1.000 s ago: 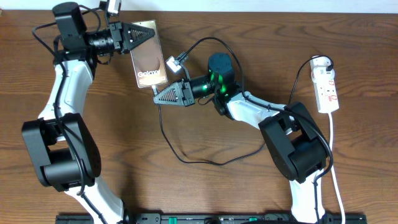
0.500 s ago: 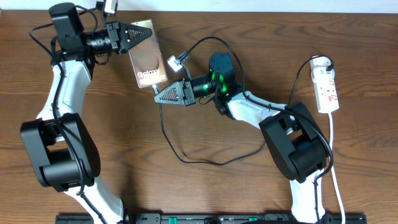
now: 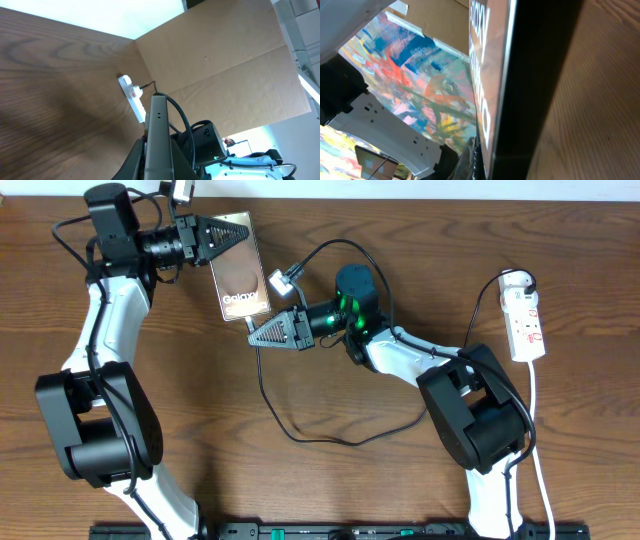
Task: Plug charger to phone and switch on socket
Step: 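Open the right gripper off the connector and pull it back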
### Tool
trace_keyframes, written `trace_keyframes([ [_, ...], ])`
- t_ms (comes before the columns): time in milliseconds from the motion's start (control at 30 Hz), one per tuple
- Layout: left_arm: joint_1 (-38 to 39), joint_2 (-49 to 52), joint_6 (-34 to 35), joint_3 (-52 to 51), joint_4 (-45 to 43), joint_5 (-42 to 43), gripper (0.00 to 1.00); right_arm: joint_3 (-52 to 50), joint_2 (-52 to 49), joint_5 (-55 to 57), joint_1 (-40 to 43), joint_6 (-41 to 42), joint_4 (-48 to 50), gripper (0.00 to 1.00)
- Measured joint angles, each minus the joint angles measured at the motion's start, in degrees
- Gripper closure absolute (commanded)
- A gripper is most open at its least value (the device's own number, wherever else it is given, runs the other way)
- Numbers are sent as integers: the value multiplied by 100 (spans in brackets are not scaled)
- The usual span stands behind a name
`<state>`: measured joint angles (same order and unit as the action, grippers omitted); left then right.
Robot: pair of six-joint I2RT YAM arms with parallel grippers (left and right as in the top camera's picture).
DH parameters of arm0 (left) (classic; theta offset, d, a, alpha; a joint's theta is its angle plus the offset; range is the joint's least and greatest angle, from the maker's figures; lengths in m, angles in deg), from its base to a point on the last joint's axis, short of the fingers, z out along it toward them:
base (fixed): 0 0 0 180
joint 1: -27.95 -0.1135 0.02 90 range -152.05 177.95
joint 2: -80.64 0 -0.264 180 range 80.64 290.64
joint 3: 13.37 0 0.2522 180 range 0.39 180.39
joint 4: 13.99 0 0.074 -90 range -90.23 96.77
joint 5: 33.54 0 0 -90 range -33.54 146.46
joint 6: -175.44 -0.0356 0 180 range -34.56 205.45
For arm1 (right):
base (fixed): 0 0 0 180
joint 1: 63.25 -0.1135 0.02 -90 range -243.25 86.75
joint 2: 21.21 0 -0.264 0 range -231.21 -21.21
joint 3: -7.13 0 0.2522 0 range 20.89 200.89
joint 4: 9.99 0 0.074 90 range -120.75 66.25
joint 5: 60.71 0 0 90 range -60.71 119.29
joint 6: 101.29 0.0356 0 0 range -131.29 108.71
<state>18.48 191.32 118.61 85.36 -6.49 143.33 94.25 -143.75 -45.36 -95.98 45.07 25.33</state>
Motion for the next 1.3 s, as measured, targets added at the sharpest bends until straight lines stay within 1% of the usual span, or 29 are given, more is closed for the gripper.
trace_keyframes([
  [167,0,0,2,0,-11,-55,92,0,0,79,-2,48,74,99],
  [267,0,0,4,0,-13,-92,93,-4,0,245,-7,229,308,99],
  [433,-4,0,0,0,-17,-149,93,-4,0,542,-7,514,393,99],
  [767,-7,0,-15,0,-11,-149,92,-4,0,522,-7,579,389,99],
  [833,-17,0,-22,0,0,-149,93,-2,0,503,-7,570,254,99],
  [967,-107,0,-37,0,26,-136,93,52,4,531,2,339,-555,99],
  [1133,-581,0,-26,-2,33,-120,92,72,2,595,42,-363,-1943,99],
  [1200,-826,0,7,0,39,-122,93,81,2,623,42,-562,-2236,99],
  [1233,-1027,0,13,0,33,-94,93,83,2,697,46,-815,-2570,99],
  [1300,-1178,0,37,-2,42,-26,92,129,22,946,70,-1082,-3351,99],
])
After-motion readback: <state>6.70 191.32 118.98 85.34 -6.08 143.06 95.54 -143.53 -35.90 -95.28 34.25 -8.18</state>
